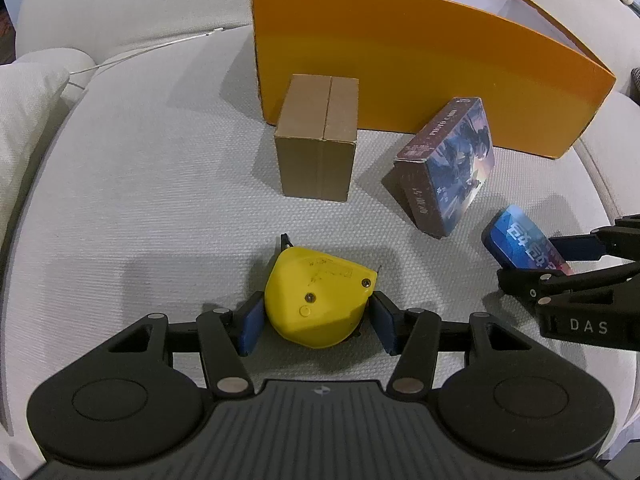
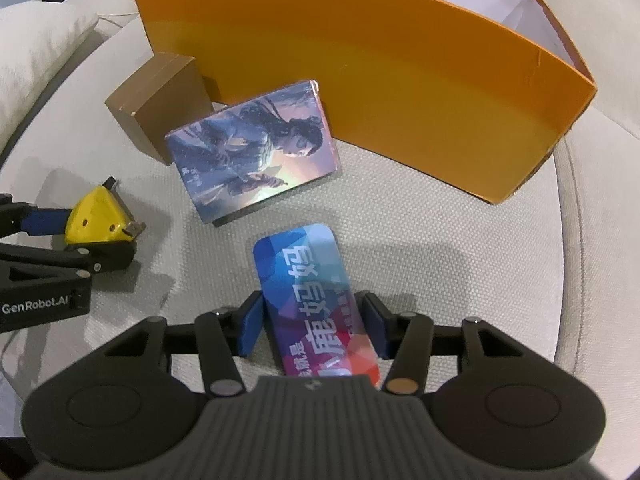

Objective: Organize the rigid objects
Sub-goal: 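Grasp the blue-red tin with the right gripper while the left gripper lifts the tape measure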

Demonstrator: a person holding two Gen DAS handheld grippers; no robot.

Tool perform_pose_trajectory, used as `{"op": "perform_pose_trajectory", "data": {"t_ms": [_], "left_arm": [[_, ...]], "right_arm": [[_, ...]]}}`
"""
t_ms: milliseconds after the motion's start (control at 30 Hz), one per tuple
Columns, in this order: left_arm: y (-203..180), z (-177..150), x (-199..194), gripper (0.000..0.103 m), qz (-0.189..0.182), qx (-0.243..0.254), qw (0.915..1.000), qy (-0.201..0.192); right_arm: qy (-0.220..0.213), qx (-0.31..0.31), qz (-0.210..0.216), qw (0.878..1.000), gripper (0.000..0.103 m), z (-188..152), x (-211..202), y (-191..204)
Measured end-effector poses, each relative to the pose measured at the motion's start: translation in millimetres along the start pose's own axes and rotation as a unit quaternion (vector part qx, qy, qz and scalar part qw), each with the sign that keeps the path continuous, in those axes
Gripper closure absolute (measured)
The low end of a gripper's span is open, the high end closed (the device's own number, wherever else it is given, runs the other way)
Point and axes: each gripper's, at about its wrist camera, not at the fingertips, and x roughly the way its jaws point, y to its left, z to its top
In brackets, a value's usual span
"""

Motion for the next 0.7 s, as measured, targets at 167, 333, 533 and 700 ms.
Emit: {"op": "perform_pose_trajectory", "data": {"t_ms": [167,333,533,700], "left_arm": [[-0.7,0.9,-7.1,0.039,-0.003,0.000,1.0000,-0.008],[-2.5,-0.2,-14.4,0.039,-0.007,-0.001,0.9999,-0.016],[-4.0,-1.2,-23.8,0.039,-0.007,0.006,0.9996,-0.027],[-5.4,-2.3,-38.7,0.039,-0.018,0.009,0.9989,-0.042]], "right_arm": [[-0.008,0.032,0.019,0.999,0.052,-3.6,-4.5,-5.4],[-0.013,0.087,0.051,0.995,0.052,-6.6,-11.5,-20.6],[-0.028,0.147,0.079,0.986,0.052,-12.6,-23.2,-36.0],[-0.055,0.176,0.104,0.977,0.053,-22.8,-41.9,-36.4]]}}
